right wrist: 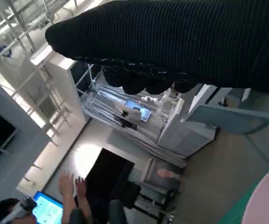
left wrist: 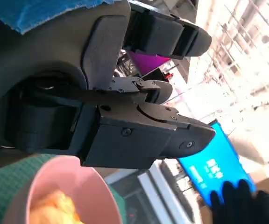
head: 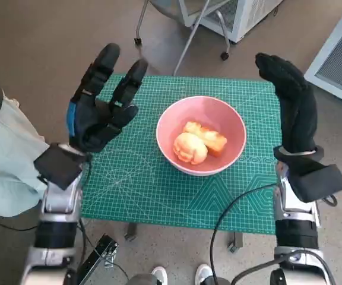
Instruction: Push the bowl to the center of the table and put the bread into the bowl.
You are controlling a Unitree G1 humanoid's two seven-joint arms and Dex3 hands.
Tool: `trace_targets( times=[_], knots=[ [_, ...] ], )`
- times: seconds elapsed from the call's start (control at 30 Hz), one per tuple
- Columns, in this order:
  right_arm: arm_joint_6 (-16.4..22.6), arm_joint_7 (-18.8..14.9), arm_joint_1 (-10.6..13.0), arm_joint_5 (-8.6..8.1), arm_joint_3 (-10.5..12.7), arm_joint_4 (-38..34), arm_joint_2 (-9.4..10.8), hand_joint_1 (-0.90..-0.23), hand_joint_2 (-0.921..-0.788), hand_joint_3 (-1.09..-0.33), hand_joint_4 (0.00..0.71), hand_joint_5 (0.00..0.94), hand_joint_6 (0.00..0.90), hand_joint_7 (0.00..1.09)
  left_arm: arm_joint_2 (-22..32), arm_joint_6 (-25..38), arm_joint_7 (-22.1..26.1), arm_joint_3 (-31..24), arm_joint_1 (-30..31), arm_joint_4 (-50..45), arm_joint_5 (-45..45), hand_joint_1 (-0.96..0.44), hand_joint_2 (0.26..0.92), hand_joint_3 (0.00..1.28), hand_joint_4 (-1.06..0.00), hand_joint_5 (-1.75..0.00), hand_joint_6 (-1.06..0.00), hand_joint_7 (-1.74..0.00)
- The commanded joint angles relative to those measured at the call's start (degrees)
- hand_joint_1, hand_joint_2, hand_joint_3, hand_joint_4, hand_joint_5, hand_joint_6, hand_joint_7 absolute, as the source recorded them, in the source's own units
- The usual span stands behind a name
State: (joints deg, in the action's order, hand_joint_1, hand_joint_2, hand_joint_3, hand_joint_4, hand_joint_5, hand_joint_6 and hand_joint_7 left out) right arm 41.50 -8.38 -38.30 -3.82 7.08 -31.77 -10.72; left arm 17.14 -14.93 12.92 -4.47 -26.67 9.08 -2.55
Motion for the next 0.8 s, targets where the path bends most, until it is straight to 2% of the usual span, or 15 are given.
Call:
trace_targets(
  times=[0.03,0.8],
  knots=[
    [-0.79,0.75,1.02,1.08,-0.22,-0.74,0.06,-0.604,-0.921,-0.709,0.327,0.041,0.027,0.81,0.06,1.1,0.37,-0.41,1.72,-3.4,-0.7,0.01,0.907,0.03,-0.47,-0.04,-0.54,-0.02],
    [0.45,0.09,0.97,0.21,-0.02,-2.47,-0.51,-0.607,-0.921,-0.703,0.331,0.04,0.03,0.81,-2.9,-2.85,-4.12,-0.85,2.09,-1.55,1.41,-0.02,0.917,0.02,-0.46,-0.06,-0.52,-0.08]
  ],
)
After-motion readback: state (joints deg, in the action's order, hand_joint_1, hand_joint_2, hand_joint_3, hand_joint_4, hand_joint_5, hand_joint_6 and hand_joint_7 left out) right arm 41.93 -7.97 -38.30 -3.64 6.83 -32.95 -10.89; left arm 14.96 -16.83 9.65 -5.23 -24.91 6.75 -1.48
